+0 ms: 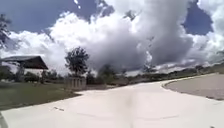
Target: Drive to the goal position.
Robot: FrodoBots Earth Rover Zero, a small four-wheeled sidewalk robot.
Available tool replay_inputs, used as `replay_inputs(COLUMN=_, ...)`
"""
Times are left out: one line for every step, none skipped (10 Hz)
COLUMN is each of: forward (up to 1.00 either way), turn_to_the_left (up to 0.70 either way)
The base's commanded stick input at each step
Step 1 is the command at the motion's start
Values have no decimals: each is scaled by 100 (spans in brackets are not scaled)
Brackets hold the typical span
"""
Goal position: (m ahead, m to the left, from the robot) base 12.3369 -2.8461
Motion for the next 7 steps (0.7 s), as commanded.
replay_inputs(forward=85, turn_to_the_left=0)
replay_inputs(forward=85, turn_to_the_left=0)
replay_inputs(forward=85, turn_to_the_left=0)
replay_inputs(forward=85, turn_to_the_left=0)
replay_inputs(forward=85, turn_to_the_left=0)
replay_inputs(forward=85, turn_to_the_left=0)
replay_inputs(forward=85, turn_to_the_left=0)
